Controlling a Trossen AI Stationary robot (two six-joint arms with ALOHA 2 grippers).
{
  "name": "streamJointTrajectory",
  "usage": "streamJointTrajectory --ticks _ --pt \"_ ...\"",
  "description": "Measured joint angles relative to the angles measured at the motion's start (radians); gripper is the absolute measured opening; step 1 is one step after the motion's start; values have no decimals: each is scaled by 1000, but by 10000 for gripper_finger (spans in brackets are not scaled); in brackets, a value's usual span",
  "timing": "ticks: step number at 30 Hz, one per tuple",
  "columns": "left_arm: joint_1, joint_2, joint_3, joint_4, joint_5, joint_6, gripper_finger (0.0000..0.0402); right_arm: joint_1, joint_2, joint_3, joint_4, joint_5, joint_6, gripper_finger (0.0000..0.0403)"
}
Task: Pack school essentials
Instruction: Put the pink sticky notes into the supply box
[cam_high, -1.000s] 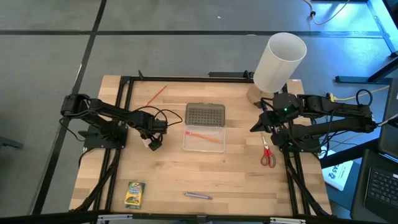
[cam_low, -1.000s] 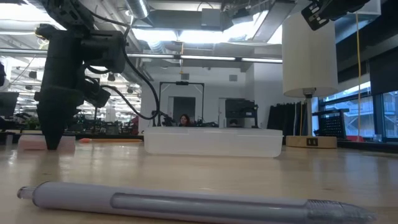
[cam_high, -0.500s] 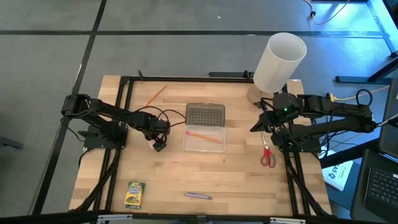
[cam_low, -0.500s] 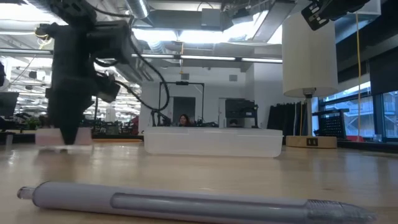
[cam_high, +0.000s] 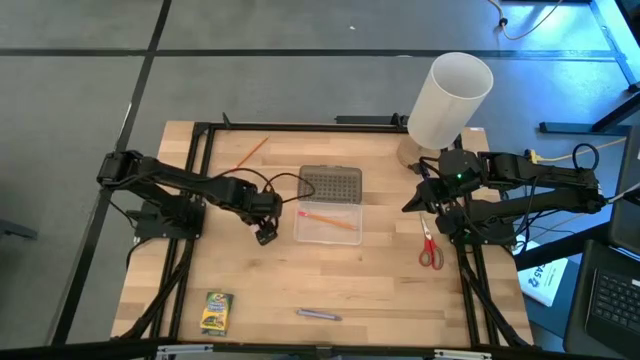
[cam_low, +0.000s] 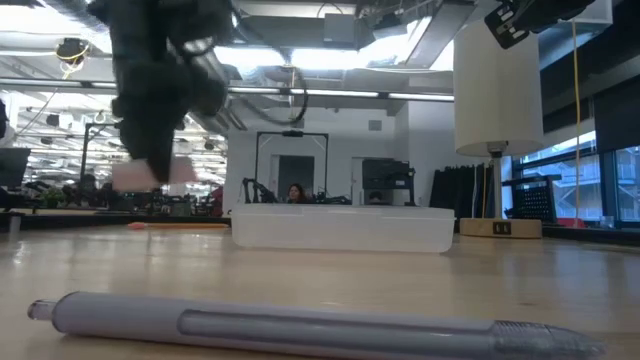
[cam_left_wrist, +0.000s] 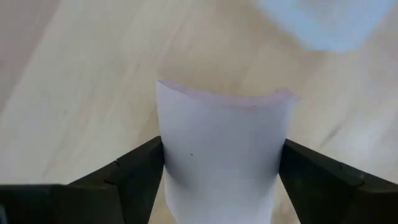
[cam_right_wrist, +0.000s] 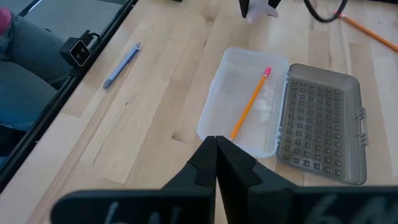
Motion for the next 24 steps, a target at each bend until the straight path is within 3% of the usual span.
streamJointTrajectory --ticks 10,24 --pt "-57 0 144 54 -109 162 290 0 0 0 0 0 0 12" --pt "-71 89 156 352 -173 416 290 0 0 1 0 0 0 12"
